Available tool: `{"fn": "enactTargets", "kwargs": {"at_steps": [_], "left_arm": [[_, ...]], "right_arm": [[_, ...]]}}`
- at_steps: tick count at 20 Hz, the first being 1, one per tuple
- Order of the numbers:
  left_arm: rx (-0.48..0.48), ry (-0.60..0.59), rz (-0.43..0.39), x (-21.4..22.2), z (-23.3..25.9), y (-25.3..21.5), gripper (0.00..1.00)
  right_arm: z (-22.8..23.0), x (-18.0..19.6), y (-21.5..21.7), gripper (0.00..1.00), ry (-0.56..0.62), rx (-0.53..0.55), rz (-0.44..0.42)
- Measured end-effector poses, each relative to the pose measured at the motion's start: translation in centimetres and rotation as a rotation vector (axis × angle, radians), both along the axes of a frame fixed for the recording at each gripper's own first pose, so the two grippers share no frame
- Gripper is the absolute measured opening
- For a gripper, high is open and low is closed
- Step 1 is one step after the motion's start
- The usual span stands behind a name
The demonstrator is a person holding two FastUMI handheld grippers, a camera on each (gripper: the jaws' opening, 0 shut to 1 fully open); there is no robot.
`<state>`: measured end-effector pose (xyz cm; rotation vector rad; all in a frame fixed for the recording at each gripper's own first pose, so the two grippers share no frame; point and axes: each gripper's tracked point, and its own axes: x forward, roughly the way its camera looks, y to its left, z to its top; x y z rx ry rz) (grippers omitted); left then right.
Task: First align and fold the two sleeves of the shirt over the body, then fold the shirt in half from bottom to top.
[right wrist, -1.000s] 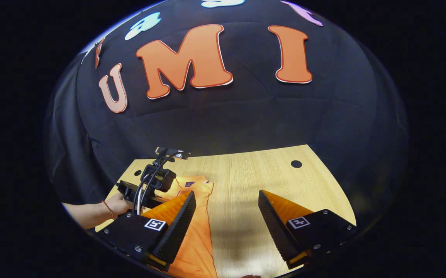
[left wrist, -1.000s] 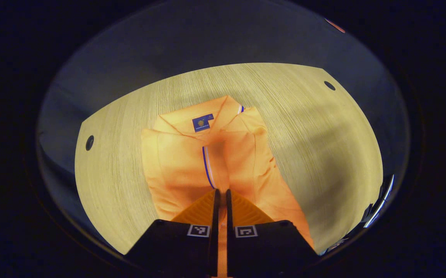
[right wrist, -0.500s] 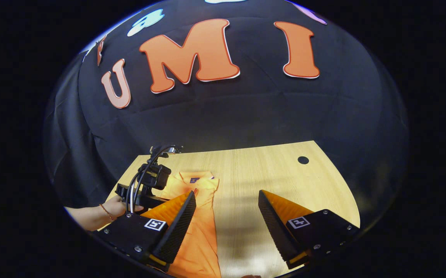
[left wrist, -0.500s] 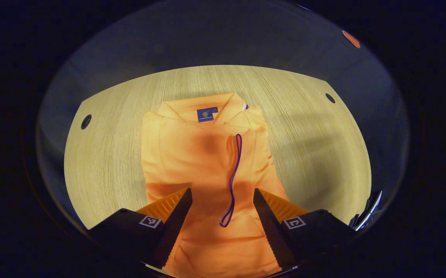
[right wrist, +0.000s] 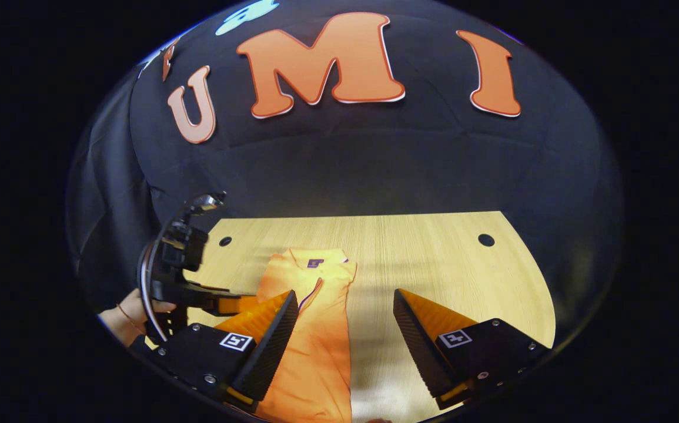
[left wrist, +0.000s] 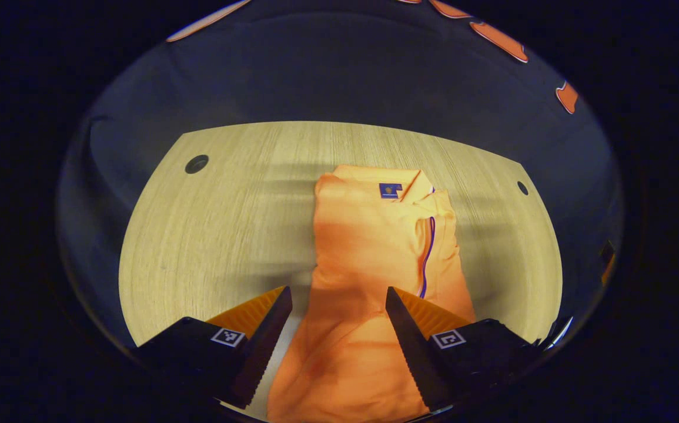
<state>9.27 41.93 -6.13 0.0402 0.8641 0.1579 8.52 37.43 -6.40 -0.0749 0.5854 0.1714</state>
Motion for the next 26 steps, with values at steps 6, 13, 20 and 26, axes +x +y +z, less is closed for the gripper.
{"fn": "enactTargets", "kwargs": {"at_steps": [6,13,20,26], "left_arm": [[0.042,-0.006,0.007,-6.0,0.6,4.2,0.99],[0.047,0.073,-0.079,-16.0,-2.7,4.2,0.99],[0.020,0.200,-0.054,-25.1,-6.9,3.9,0.99],[0.001,0.270,0.014,-31.3,-10.4,4.1,0.99]], "right_arm": [[-5.5,-2.4,1.5,0.99,0.131,-0.073,-0.002],[-11.8,-9.6,1.1,0.99,0.317,-0.140,-0.020],[-17.6,-20.5,-0.8,0.99,0.530,-0.201,-0.068],[-21.1,-27.1,-2.3,0.99,0.670,-0.251,-0.105]]}}
